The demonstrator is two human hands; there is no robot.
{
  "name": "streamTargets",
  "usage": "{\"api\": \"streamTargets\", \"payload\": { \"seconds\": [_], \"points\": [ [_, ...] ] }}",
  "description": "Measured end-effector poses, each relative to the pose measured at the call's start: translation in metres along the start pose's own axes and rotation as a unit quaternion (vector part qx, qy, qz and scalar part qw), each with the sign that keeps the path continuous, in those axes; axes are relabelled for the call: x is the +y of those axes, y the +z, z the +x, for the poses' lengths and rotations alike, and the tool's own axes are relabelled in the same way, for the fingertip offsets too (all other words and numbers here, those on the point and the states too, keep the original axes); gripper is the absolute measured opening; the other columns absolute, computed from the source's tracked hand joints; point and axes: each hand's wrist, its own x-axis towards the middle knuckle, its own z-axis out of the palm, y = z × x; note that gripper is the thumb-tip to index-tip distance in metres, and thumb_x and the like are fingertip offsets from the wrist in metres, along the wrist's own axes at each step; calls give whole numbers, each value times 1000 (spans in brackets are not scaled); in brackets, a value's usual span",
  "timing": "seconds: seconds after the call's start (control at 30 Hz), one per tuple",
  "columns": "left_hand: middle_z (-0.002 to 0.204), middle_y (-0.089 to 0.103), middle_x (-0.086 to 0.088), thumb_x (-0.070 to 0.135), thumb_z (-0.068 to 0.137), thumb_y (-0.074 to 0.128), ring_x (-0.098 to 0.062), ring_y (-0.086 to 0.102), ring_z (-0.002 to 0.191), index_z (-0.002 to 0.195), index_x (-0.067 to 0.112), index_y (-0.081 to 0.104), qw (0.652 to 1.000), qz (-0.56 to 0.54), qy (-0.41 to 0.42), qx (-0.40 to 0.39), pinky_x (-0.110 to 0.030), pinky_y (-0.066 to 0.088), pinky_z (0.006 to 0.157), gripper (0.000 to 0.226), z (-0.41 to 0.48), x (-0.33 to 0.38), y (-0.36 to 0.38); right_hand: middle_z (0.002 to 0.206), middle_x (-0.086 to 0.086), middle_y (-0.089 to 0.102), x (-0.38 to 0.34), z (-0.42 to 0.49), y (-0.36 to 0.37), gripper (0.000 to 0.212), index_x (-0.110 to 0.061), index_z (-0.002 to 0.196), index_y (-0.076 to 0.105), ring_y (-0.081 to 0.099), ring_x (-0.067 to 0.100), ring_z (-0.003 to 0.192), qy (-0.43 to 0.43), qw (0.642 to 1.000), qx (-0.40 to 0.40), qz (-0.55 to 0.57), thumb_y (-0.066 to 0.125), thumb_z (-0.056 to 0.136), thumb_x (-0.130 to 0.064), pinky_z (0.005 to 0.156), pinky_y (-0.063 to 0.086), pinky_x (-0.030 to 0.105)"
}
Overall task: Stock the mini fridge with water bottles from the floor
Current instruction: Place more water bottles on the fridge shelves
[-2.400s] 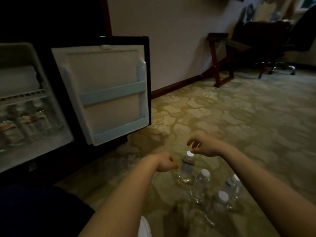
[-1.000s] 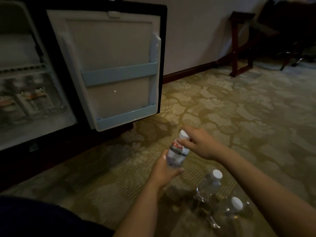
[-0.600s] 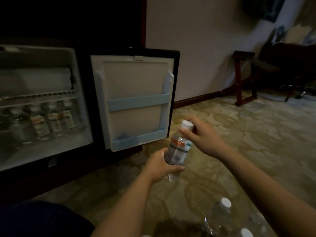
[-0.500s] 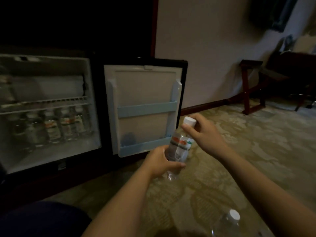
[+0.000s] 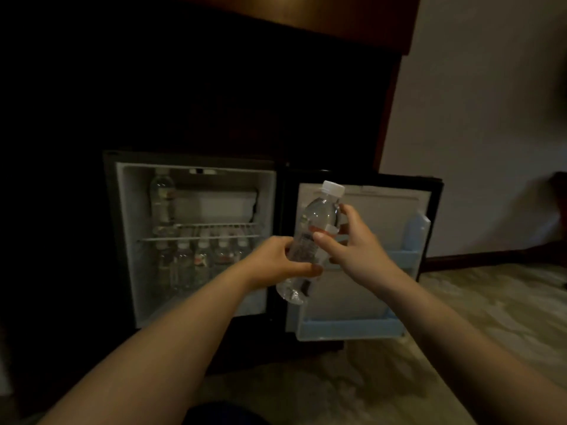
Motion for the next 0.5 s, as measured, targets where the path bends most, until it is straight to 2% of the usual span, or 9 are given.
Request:
{"api": "streamTargets", "payload": {
  "seconds": [0.07,0.13,0.23,0.27,0.33,0.4,0.43,0.5],
  "points": [
    [102,72,0,23,76,75,-4,66,89,108,15,66,1000,6,-1,6,-15,52,76,35,-6,-9,-28,101,-13,62,-11,15,25,45,-28,125,41,62,11,99,-24,1000,0,2,64,87,-23,89,53,36],
    [92,72,10,29,76,75,5,66,79,101,27,65,1000,29,-7,8,-10,51,65,26,-11,-14,-54,104,-8,62,-18,29,48,46,-25,127,41,62,12,100,-41,999,2,4,63,87,-20,86,51,30],
    [81,71,15,34,75,75,1,66,75,87,39,62,997,66,-11,38,-13,51,62,18,-15,-20,-91,111,-3,64,-30,53,77,51,-21,132,39,63,14,102,-61,998,5,16,63,87,-20,86,50,28],
    [76,70,19,34,75,75,5,65,71,83,40,61,996,71,-7,51,-11,49,60,17,-15,-23,-102,111,-5,63,-34,60,85,53,-22,134,37,63,12,102,-69,997,3,17,63,87,-21,84,50,24],
    [71,68,26,34,74,75,14,62,69,80,41,60,995,67,0,74,-3,45,56,18,-15,-29,-118,107,-11,60,-43,74,100,57,-26,136,32,61,4,96,-89,996,-4,8,61,88,-23,72,45,8],
    [77,68,22,35,72,76,13,64,74,82,43,61,992,64,0,106,-5,47,61,20,-13,-37,-131,101,-17,56,-50,88,112,59,-26,138,30,55,-7,87,-106,994,-11,3,61,88,-20,61,43,-1],
    [81,68,19,35,71,77,9,65,78,85,41,61,990,61,-1,128,-9,50,66,22,-12,-43,-138,101,-18,54,-54,95,120,60,-26,139,30,54,-7,87,-112,993,-17,5,61,88,-19,61,41,-4],
    [90,69,14,33,71,77,1,65,88,95,36,62,985,52,-1,165,-20,53,78,29,-9,-56,-148,105,-16,54,-60,108,135,61,-26,140,29,54,-2,95,-119,992,-30,4,61,89,-18,61,42,0]
  ]
}}
